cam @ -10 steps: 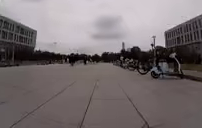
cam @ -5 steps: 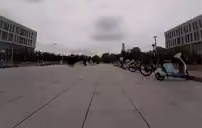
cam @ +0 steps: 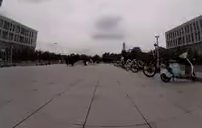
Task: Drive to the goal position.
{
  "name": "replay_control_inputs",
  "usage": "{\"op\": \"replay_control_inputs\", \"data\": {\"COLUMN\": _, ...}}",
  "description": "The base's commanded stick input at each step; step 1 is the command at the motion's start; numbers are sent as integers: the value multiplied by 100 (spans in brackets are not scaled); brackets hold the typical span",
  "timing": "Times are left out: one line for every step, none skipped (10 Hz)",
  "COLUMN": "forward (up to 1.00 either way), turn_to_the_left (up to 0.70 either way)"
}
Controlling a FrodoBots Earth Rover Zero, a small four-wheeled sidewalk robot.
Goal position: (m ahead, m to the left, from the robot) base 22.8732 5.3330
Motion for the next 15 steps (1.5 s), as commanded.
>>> {"op": "replay_control_inputs", "data": {"forward": 70, "turn_to_the_left": 1}}
{"op": "replay_control_inputs", "data": {"forward": 70, "turn_to_the_left": 1}}
{"op": "replay_control_inputs", "data": {"forward": 69, "turn_to_the_left": 1}}
{"op": "replay_control_inputs", "data": {"forward": 69, "turn_to_the_left": 1}}
{"op": "replay_control_inputs", "data": {"forward": 69, "turn_to_the_left": 1}}
{"op": "replay_control_inputs", "data": {"forward": 69, "turn_to_the_left": 1}}
{"op": "replay_control_inputs", "data": {"forward": 69, "turn_to_the_left": 1}}
{"op": "replay_control_inputs", "data": {"forward": 69, "turn_to_the_left": 1}}
{"op": "replay_control_inputs", "data": {"forward": 69, "turn_to_the_left": 1}}
{"op": "replay_control_inputs", "data": {"forward": 69, "turn_to_the_left": 1}}
{"op": "replay_control_inputs", "data": {"forward": 69, "turn_to_the_left": 1}}
{"op": "replay_control_inputs", "data": {"forward": 68, "turn_to_the_left": 1}}
{"op": "replay_control_inputs", "data": {"forward": 68, "turn_to_the_left": 1}}
{"op": "replay_control_inputs", "data": {"forward": 69, "turn_to_the_left": 1}}
{"op": "replay_control_inputs", "data": {"forward": 69, "turn_to_the_left": 1}}
